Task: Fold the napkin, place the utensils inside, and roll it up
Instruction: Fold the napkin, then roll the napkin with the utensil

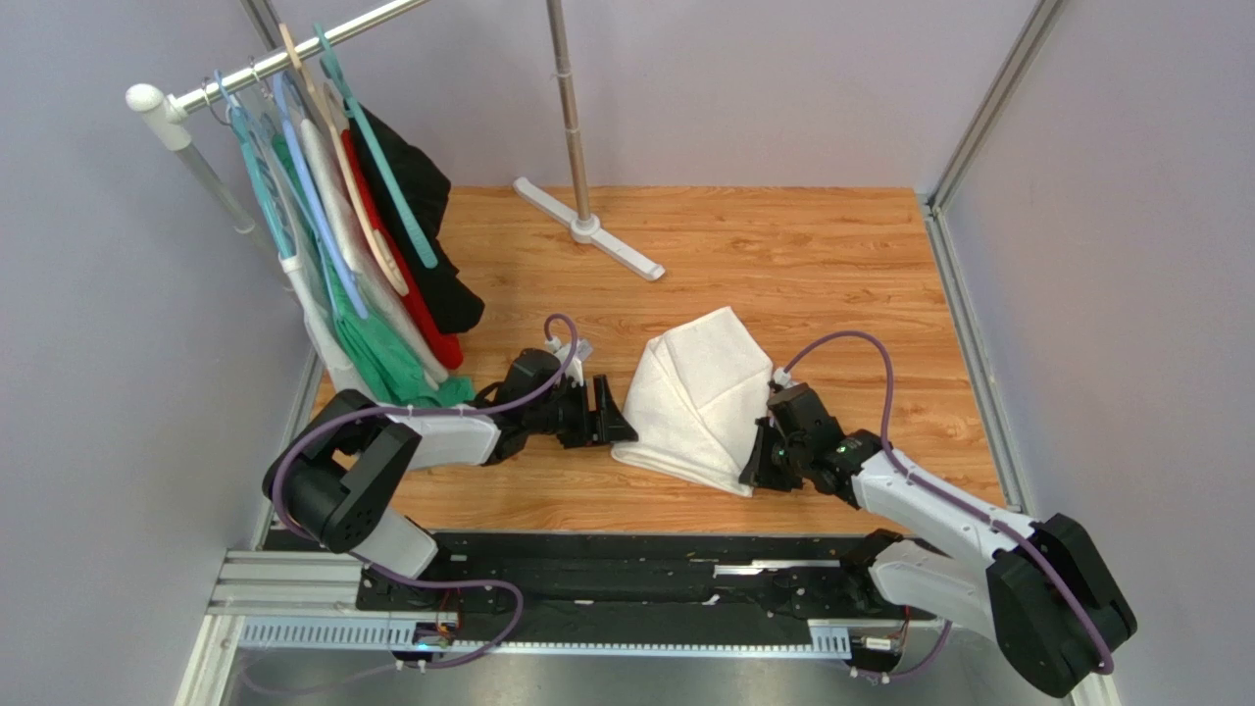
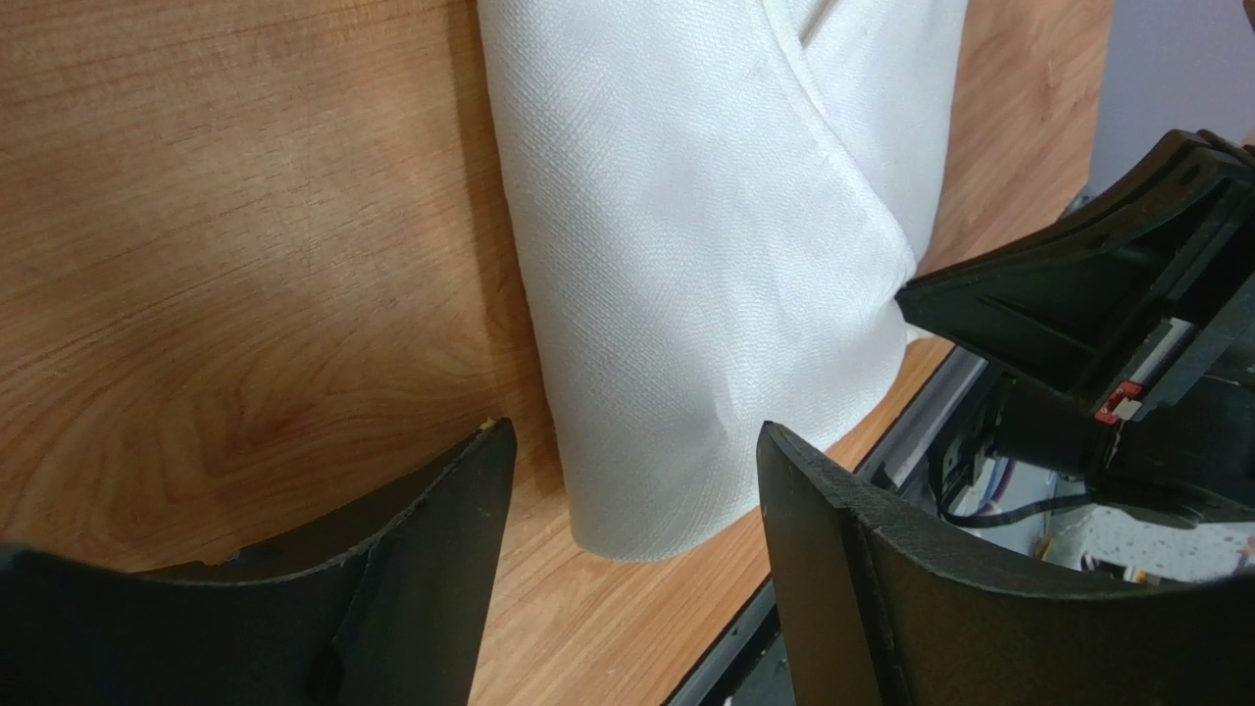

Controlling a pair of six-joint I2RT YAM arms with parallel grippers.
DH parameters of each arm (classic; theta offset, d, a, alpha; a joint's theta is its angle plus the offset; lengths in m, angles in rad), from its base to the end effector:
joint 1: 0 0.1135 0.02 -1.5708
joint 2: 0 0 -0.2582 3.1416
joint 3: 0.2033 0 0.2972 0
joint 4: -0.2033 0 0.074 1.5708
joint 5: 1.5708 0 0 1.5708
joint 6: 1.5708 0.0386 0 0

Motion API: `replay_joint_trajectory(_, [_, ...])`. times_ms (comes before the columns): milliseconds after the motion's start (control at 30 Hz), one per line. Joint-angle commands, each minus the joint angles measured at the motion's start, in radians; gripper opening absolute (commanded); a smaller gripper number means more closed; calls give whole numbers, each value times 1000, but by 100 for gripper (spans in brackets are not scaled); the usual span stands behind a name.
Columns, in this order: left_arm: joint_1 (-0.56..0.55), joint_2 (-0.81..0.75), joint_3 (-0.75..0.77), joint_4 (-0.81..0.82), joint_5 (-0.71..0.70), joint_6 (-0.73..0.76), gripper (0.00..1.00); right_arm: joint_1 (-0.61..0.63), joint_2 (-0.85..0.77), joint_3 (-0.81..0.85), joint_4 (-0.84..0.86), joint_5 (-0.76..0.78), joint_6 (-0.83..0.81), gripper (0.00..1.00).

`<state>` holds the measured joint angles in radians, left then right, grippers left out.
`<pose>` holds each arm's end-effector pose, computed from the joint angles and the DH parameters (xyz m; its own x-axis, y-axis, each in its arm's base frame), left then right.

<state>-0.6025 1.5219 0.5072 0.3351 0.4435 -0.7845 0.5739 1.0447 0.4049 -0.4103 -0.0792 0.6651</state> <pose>0.2350 -0.1818 0.0874 -0.9224 -0.1401 -0.3600 0.1911 0.6445 -0.7404 0.1794 0.1196 0.1136 -0.9276 0.1329 -0.3491 -0.0023 0.9326 0.3610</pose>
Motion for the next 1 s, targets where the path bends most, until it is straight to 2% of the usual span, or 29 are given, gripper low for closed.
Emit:
replay_joint_trajectory(0, [-14, -6, -16, 10, 11, -13, 68, 4, 9, 8, 11, 41, -13, 0])
replay_joint_trajectory(67, [-20, 7, -10, 21, 14, -19, 66, 4, 11, 6, 13, 42, -15, 0])
replay_joint_trajectory(100, [-29, 14, -6, 28, 21, -25, 60, 4, 12, 6, 11, 44, -15, 0])
replay_joint_trajectory(300, [-40, 24, -12, 33, 26, -36, 45, 4, 9, 8, 4, 53, -22, 0])
replay_joint_trajectory(367, [-42, 26, -15, 35, 35, -39, 42, 4, 5, 11, 1, 55, -24, 0])
replay_joint_trajectory(400, [-42, 27, -16, 42, 41, -42, 34, 3, 5, 11, 1, 56, -24, 0])
replay_joint_trajectory(433, [-42, 33, -15, 47, 49, -45, 31, 4, 5, 12, 1, 56, -27, 0])
replay_joint_trajectory(567, [-42, 43, -7, 58, 63, -52, 20, 4, 2, 17, -12, 61, -32, 2])
replay_joint_trajectory(667, [-42, 50, 2, 56, 70, -53, 16, 4, -5, 25, -25, 71, -41, 3])
replay_joint_trajectory(733, [-42, 60, 7, 55, 75, -55, 7, 4, -15, 29, -31, 76, -48, 4])
replay_joint_trajectory(800, [-42, 64, 10, 56, 81, -58, 0, 3, -25, 38, -45, 78, -56, 7])
replay_joint_trajectory(933, [-42, 61, 11, 48, 84, -65, 0, 3, -66, 109, -129, 139, -117, 14])
replay_joint_trajectory(967, [-42, 60, 23, 23, 90, -58, 0, 4, -83, 120, -142, 133, -146, 25])
